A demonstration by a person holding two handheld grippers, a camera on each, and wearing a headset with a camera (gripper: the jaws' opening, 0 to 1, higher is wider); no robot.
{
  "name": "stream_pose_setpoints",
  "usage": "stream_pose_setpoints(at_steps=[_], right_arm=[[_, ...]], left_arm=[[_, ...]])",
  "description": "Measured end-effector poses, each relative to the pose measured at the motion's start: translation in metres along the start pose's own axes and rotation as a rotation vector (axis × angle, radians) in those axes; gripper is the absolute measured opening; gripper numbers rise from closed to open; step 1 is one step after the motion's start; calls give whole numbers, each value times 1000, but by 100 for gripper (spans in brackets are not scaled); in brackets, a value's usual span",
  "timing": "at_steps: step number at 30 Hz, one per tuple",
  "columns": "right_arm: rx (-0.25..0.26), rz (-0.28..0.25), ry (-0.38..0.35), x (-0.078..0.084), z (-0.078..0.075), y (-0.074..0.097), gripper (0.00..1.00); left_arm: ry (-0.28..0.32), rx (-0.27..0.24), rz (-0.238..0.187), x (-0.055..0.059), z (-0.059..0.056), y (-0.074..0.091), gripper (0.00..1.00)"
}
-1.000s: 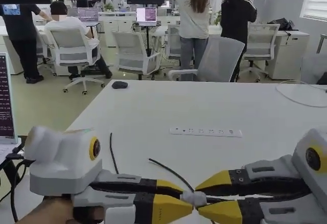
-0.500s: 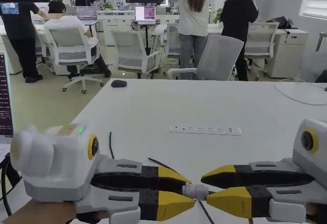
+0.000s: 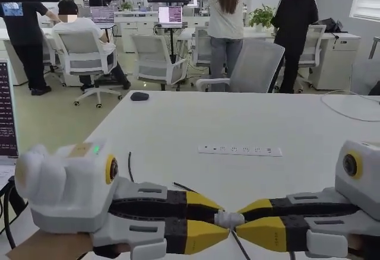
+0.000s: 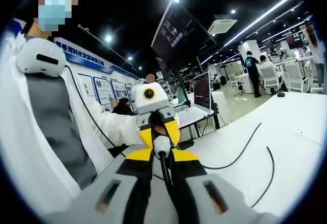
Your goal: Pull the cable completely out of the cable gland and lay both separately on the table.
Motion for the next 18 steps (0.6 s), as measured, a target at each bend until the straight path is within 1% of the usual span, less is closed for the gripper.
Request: stream_pose_setpoints(at_steps=[3, 5, 7, 9, 10, 11, 13, 14, 16, 18], right_arm=[[5, -4, 5, -1, 0, -1, 12], [12, 2, 48, -1, 1, -1, 11], [15, 14, 71, 0, 1, -2, 11], [18, 13, 81, 0, 1, -2, 11], [18, 10, 85, 0, 1, -2, 10], [19, 4, 110, -2, 2, -2, 10], [21, 2, 127, -3, 3, -3, 10], [21, 3, 141, -3, 3, -3, 10], [19, 9, 168, -3, 4, -4, 10], [24, 28, 221, 0, 3, -5, 10]], left_arm=[[5, -3, -2, 0, 1, 0, 15], [24, 0, -1, 0, 1, 1, 15], [42, 5, 6, 1, 1, 1, 15], [59, 5, 6, 1, 1, 2, 15], [56, 3, 3, 1, 1, 3, 15], [58, 2, 1, 0, 1, 3, 15], [74, 3, -2, -1, 2, 4, 15], [97, 10, 0, -2, 1, 4, 15], [105, 16, 8, -1, 0, 4, 15], [119, 20, 23, 1, -1, 4, 15]])
Point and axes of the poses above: the centre of the closed fingertips' face, and the gripper's own axes: y roughly backward along the fingers, z roughly to its left, x roughly out of its underside, the point moved 2 cm from there along y, roughly backward along the fingers, and after that the axes turned 5 degrees about -y, right-handed, at the moved point
